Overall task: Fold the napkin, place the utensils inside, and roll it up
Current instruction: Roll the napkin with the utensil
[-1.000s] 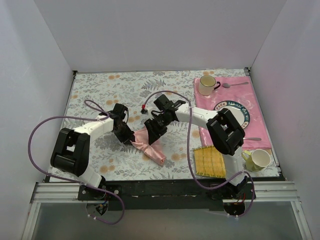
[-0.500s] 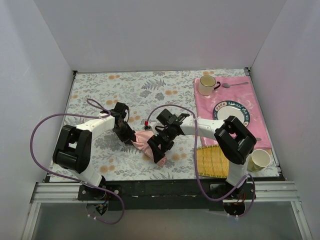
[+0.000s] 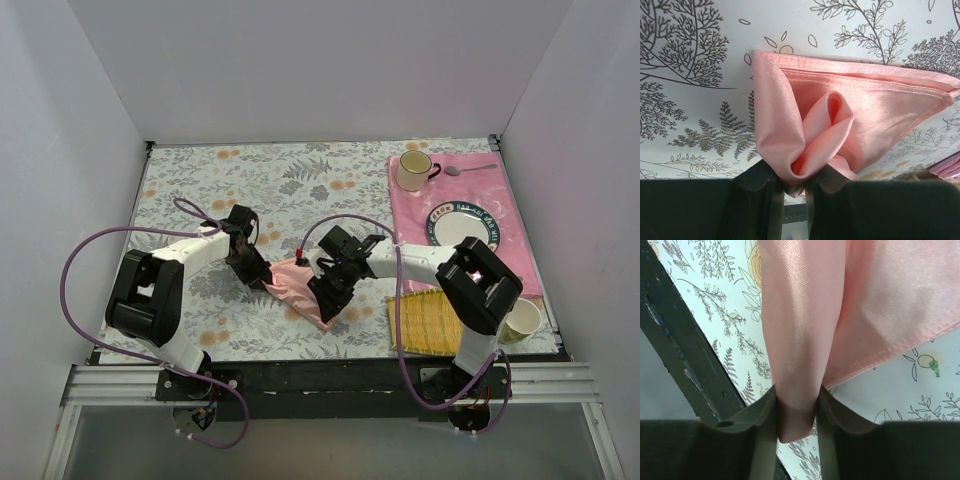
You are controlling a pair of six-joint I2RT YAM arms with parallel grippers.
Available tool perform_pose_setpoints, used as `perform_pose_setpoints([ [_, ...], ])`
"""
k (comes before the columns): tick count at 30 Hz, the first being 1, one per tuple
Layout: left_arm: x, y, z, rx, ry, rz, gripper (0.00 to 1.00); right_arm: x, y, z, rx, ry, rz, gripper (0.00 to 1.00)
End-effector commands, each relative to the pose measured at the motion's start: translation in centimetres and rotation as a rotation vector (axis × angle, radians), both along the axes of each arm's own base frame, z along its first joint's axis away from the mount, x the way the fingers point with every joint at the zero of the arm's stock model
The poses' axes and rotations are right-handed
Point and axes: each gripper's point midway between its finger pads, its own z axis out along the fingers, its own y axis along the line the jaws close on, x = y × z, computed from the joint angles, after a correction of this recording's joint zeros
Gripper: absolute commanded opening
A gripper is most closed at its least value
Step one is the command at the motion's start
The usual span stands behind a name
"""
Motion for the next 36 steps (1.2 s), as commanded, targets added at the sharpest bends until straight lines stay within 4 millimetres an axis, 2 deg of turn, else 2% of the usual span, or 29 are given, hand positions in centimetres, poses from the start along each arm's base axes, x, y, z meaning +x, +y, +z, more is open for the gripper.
perform_pose_setpoints([
  [1, -1.4, 2.3, -1.9, 0.131, 0.057, -0.031, 0.0, 0.8, -1.2, -0.4, -0.029, -0.086, -0.007, 0.31],
  [10, -1.5, 3.5, -2.2, 0.199, 0.055, -0.079, 0.0, 0.1, -4.6, -2.9, -0.144, -0.111, -0.035, 0.2],
  [12, -1.5, 3.5, -2.2, 0.201, 0.056, -0.079, 0.0, -0.1, -5.1, -2.9, -0.149, -0.117, -0.056, 0.2],
  [14, -1.6, 3.5, -2.2, 0.197, 0.055, -0.07, 0.0, 0.1, -4.4, -2.0, -0.098, -0.14, -0.054, 0.25],
  [16, -1.6, 3.5, -2.2, 0.194, 0.056, -0.058, 0.0, 0.5, -3.4, -0.7, -0.054, -0.149, -0.073, 0.36],
  [17, -2.0, 3.5, -2.4, 0.191, 0.065, -0.053, 0.0, 1.3, -2.5, 0.8, -0.017, -0.183, -0.079, 0.44],
  [18, -2.0, 3.5, -2.3, 0.19, 0.065, -0.047, 0.0, 1.8, -1.9, 1.9, 0.007, -0.203, -0.084, 0.58],
  [20, -2.2, 3.5, -2.3, 0.191, 0.071, -0.029, 0.0, 2.7, -1.0, 4.0, 0.033, -0.244, -0.095, 0.7],
  [21, -2.2, 3.5, -2.2, 0.191, 0.069, -0.022, 0.0, 3.7, 0.2, 5.9, 0.068, -0.278, -0.103, 0.86],
  [23, -2.3, 3.5, -2.2, 0.186, 0.072, -0.011, 0.0, 4.8, 0.8, 7.5, 0.067, -0.342, -0.123, 0.99],
  [25, -2.2, 3.3, -2.0, 0.177, 0.069, -0.004, 0.0, 5.8, 1.9, 9.3, 0.105, -0.386, -0.129, 0.99],
  [27, -2.1, 3.2, -2.0, 0.171, 0.067, 0.008, 0.0, 5.8, 2.8, 9.4, 0.111, -0.388, -0.113, 0.99],
  [28, -2.1, 3.0, -1.9, 0.164, 0.068, 0.009, 0.0, 6.1, 3.7, 10.4, 0.127, -0.404, -0.096, 0.99],
  [29, -2.1, 3.0, -2.0, 0.162, 0.071, 0.012, 0.0, 5.7, 4.3, 9.2, 0.083, -0.403, -0.076, 0.99],
  [34, -2.2, 2.6, -1.9, 0.143, 0.084, 0.01, 0.0, 5.8, 7.1, 8.8, 0.051, -0.598, -0.019, 0.82],
  [36, -2.4, 2.5, -2.2, 0.141, 0.105, 0.0, 0.0, 5.3, 7.8, 7.6, 0.04, -0.625, 0.015, 0.79],
])
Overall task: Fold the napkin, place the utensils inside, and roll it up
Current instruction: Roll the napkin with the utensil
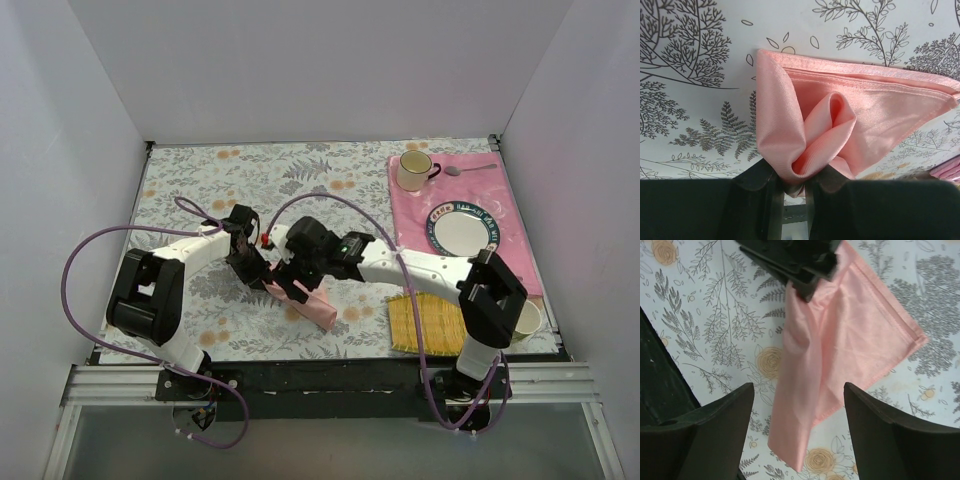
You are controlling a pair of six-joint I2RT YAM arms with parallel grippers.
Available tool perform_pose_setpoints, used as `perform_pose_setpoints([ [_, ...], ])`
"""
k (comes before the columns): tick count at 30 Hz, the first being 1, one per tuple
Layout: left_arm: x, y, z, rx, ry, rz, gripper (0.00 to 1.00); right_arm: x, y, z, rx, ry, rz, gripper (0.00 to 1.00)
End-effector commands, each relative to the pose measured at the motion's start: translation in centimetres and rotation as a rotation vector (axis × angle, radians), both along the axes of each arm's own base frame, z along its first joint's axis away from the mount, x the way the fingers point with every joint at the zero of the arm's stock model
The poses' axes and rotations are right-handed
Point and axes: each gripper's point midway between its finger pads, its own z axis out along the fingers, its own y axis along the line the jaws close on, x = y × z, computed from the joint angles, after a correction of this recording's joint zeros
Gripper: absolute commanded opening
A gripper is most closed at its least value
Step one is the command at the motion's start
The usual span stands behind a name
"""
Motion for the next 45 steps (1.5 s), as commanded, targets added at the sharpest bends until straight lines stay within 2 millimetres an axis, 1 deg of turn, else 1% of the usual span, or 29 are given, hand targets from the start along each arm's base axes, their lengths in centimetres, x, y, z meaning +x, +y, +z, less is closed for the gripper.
perform_pose_setpoints([
  [1, -2.4, 2.4, -2.1, 0.129, 0.109, -0.007, 0.0, 0.1, 1.1, -1.9, -0.079, -0.128, 0.032, 0.78],
  [2, -2.7, 2.4, -2.5, 0.137, 0.132, -0.008, 0.0, -0.1, 1.5, -2.8, -0.106, -0.137, 0.044, 0.78],
  [4, -3.2, 2.7, -2.7, 0.158, 0.17, -0.001, 0.0, -0.3, 1.5, -4.0, -0.14, -0.15, 0.051, 0.76],
  [6, -3.2, 2.8, -3.0, 0.168, 0.194, -0.004, 0.0, -0.3, 1.2, -5.4, -0.178, -0.17, 0.054, 0.75],
  [11, -3.7, 2.9, -3.2, 0.184, 0.253, -0.012, 0.0, -0.4, 0.5, -7.1, -0.234, -0.227, 0.047, 0.7],
  [14, -3.3, 2.8, -3.2, 0.186, 0.258, -0.015, 0.0, -0.5, -0.1, -8.1, -0.269, -0.25, 0.047, 0.6],
  [15, -3.0, 2.7, -3.1, 0.185, 0.255, -0.013, 0.0, -0.5, -0.1, -8.3, -0.268, -0.255, 0.047, 0.53],
  [17, -3.0, 2.7, -3.2, 0.188, 0.265, -0.02, 0.0, -0.5, -0.5, -9.0, -0.278, -0.257, 0.048, 0.5],
  [20, -2.7, 2.5, -3.2, 0.187, 0.269, -0.031, 0.0, -0.8, -0.5, -9.6, -0.27, -0.249, 0.057, 0.35],
  [21, -2.6, 2.6, -3.2, 0.189, 0.265, -0.04, 0.0, -0.9, -0.5, -9.9, -0.27, -0.243, 0.06, 0.23],
  [22, -2.4, 2.5, -3.1, 0.187, 0.259, -0.047, 0.0, -1.3, -0.4, -10.4, -0.268, -0.218, 0.078, 0.17],
  [24, -1.9, 2.4, -2.9, 0.177, 0.239, -0.075, 0.0, -1.5, -0.4, -10.9, -0.262, -0.18, 0.09, 0.05],
  [25, -1.5, 2.3, -2.7, 0.177, 0.223, -0.082, 0.0, -2.1, -0.2, -11.3, -0.247, -0.147, 0.112, 0.03],
  [26, -1.2, 2.3, -2.5, 0.179, 0.206, -0.09, 0.0, -2.1, -0.3, -11.5, -0.243, -0.123, 0.111, 0.01],
  [27, -0.7, 2.3, -2.2, 0.176, 0.185, -0.094, 0.05, -2.3, -0.2, -11.6, -0.234, -0.102, 0.119, 0.01],
  [28, -0.3, 2.1, -1.9, 0.173, 0.165, -0.105, 0.09, -3.2, -0.1, -11.9, -0.218, -0.048, 0.148, 0.01],
  [29, 0.1, 2.2, -1.6, 0.177, 0.146, -0.106, 0.14, -2.9, -0.3, -12.0, -0.214, -0.031, 0.137, 0.01],
  [30, 0.3, 2.2, -1.4, 0.176, 0.135, -0.112, 0.19, -3.5, -0.1, -12.0, -0.187, 0.016, 0.15, 0.01],
  [31, 0.6, 2.2, -1.2, 0.178, 0.124, -0.118, 0.27, -4.5, 0.2, -12.0, -0.155, 0.086, 0.181, 0.01],
  [33, 1.6, 2.1, -0.5, 0.18, 0.086, -0.121, 0.35, -4.4, 0.0, -12.1, -0.132, 0.167, 0.169, 0.01],
  [34, 1.9, 2.1, -0.2, 0.181, 0.071, -0.122, 0.41, -5.3, 0.0, -12.3, -0.111, 0.246, 0.198, 0.01],
  [35, 2.5, 2.0, 0.4, 0.181, 0.045, -0.124, 0.44, -5.1, -0.5, -12.5, -0.11, 0.292, 0.188, 0.01],
  [36, 2.9, 2.1, 1.0, 0.182, 0.022, -0.12, 0.47, -5.2, -0.5, -12.5, -0.099, 0.325, 0.191, 0.01],
  [37, 3.3, 2.0, 1.5, 0.177, 0.003, -0.115, 0.49, -6.0, -0.4, -12.6, -0.078, 0.395, 0.205, 0.01],
  [38, 3.7, 2.2, 1.9, 0.175, -0.011, -0.108, 0.52, -5.6, -0.7, -12.6, -0.068, 0.427, 0.19, 0.01],
  [40, 4.4, 2.2, 3.5, 0.162, -0.054, -0.093, 0.55, -6.1, -0.8, -12.5, -0.042, 0.516, 0.19, 0.01],
  [41, 4.9, 3.1, 3.9, 0.19, -0.075, -0.074, 0.58, -5.8, -1.0, -12.6, -0.032, 0.544, 0.176, 0.01],
  [43, 5.4, 3.8, 5.6, 0.192, -0.129, -0.042, 0.6, -6.0, -1.3, -12.7, -0.012, 0.627, 0.173, 0.01],
  [45, 5.8, 4.6, 6.7, 0.186, -0.17, -0.007, 0.64, -6.1, -1.6, -13.0, -0.013, 0.685, 0.15, 0.01],
])
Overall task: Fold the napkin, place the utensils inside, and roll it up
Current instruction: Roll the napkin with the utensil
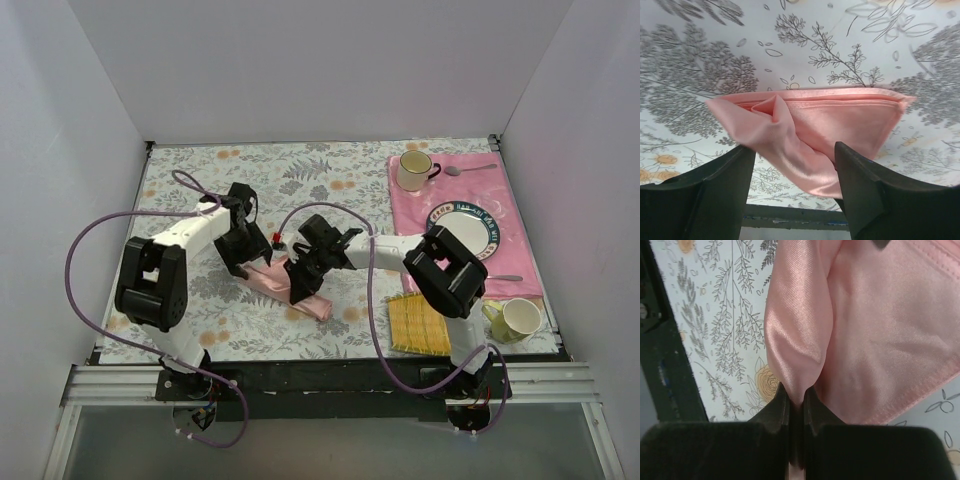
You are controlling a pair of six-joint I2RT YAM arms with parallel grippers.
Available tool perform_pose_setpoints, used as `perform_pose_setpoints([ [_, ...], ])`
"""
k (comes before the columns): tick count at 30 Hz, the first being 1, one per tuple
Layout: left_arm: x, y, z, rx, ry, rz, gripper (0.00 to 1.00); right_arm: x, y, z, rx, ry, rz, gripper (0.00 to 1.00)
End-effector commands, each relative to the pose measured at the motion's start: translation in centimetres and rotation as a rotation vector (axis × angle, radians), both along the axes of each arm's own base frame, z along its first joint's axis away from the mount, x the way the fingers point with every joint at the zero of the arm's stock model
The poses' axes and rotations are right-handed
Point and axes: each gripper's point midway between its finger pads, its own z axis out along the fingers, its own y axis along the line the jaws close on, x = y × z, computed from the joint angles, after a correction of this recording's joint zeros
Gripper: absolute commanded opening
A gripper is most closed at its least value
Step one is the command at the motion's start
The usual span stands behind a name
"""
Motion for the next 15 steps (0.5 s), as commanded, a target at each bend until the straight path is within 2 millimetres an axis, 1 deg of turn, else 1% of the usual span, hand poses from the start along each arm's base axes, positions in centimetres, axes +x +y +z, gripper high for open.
perform_pose_setpoints([
  [1, 2.7, 2.1, 5.6, -0.001, -0.218, 0.064, 0.65, -5.3, -3.2, -4.2, -0.123, 0.347, 0.042, 0.01],
  [2, 2.9, 2.4, 6.7, -0.016, -0.257, 0.074, 0.66, -5.3, -3.1, -4.2, -0.124, 0.361, 0.036, 0.01],
  [4, 3.0, 2.4, 7.6, -0.028, -0.295, 0.086, 0.67, -5.4, -3.1, -4.4, -0.12, 0.406, 0.028, 0.01],
  [5, 2.9, 2.2, 8.7, -0.051, -0.328, 0.087, 0.67, -5.3, -2.9, -4.4, -0.12, 0.427, 0.014, 0.01],
  [7, 2.9, 2.1, 9.7, -0.073, -0.376, 0.09, 0.67, -5.4, -2.9, -4.8, -0.129, 0.473, -0.003, 0.01],
  [8, 2.1, 1.0, 9.7, -0.14, -0.359, 0.071, 0.67, -5.3, -2.8, -4.8, -0.128, 0.487, -0.011, 0.01],
  [9, 1.7, 0.4, 10.5, -0.184, -0.385, 0.062, 0.66, -5.5, -2.7, -4.9, -0.138, 0.513, -0.024, 0.01],
  [10, 1.3, -0.3, 10.5, -0.231, -0.38, 0.065, 0.65, -5.5, -2.7, -4.9, -0.135, 0.532, -0.033, 0.01],
  [11, -0.1, -0.7, 9.4, -0.264, -0.344, 0.067, 0.64, -5.3, -2.4, -4.8, -0.121, 0.534, -0.036, 0.01],
  [12, -0.8, -1.7, 10.1, -0.334, -0.36, 0.061, 0.64, -5.4, -2.3, -4.8, -0.123, 0.564, -0.06, 0.01],
  [13, -1.6, -1.8, 9.8, -0.353, -0.349, 0.073, 0.64, -5.1, -2.2, -4.6, -0.109, 0.575, -0.068, 0.01],
  [14, -2.7, -1.8, 8.7, -0.366, -0.313, 0.12, 0.65, -4.9, -2.2, -4.7, -0.107, 0.577, -0.08, 0.01],
  [15, -3.4, -1.9, 9.1, -0.388, -0.334, 0.132, 0.66, -4.7, -2.1, -4.9, -0.111, 0.582, -0.088, 0.01],
])
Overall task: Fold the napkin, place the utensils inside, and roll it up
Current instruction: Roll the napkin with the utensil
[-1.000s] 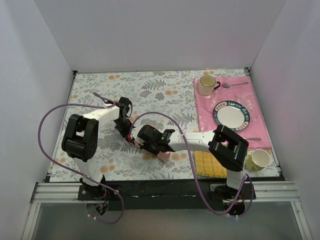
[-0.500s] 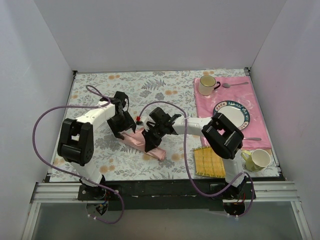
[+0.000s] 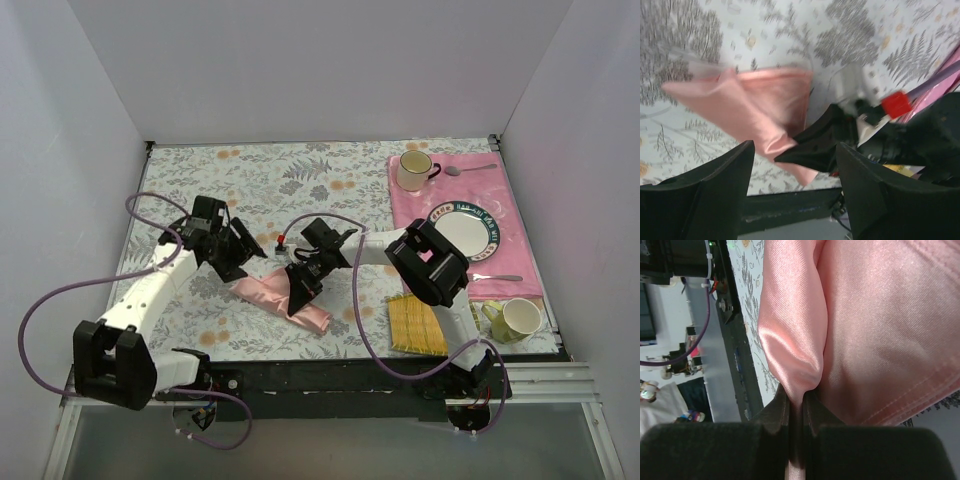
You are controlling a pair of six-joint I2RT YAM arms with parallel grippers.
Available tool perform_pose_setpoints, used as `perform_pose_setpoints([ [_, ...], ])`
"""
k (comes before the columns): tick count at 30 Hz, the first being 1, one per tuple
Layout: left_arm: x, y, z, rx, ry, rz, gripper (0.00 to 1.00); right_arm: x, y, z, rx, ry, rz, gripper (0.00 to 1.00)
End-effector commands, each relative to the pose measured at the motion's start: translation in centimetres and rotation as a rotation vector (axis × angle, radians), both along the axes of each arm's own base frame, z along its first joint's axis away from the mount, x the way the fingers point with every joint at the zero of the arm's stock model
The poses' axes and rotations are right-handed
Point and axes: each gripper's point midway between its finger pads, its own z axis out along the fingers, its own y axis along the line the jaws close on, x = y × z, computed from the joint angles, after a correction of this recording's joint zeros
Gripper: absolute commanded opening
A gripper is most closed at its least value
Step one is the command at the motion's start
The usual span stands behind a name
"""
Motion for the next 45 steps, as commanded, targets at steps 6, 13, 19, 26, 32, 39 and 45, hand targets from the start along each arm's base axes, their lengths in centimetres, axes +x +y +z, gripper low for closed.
perform_pose_setpoints([
  [6, -6.3, -1.0, -2.9, -0.18, 0.099, 0.137, 0.81, -0.8, -2.4, -4.3, -0.187, 0.182, -0.103, 0.01],
  [13, -6.3, -0.7, -6.6, -0.175, 0.077, 0.156, 0.82, -0.8, -1.9, -3.2, -0.143, 0.252, -0.111, 0.01],
  [19, -5.5, -0.7, -8.5, -0.156, 0.074, 0.14, 0.83, -0.8, -1.8, -2.9, -0.127, 0.262, -0.095, 0.01],
  [26, -5.8, -0.1, -10.9, -0.093, 0.119, 0.139, 0.84, -0.4, -1.4, -2.8, -0.127, 0.248, -0.079, 0.01],
  [32, -5.9, 1.7, -12.2, 0.038, 0.158, 0.163, 0.73, -0.3, -1.3, -2.2, -0.106, 0.239, -0.065, 0.01],
  [39, -6.2, 4.4, -13.9, 0.248, 0.267, 0.097, 0.51, -0.3, -1.5, -1.7, -0.096, 0.211, -0.032, 0.03],
  [45, -5.8, 3.9, -14.3, 0.244, 0.295, 0.052, 0.37, 1.1, -2.5, -1.5, -0.177, 0.052, -0.007, 0.21],
])
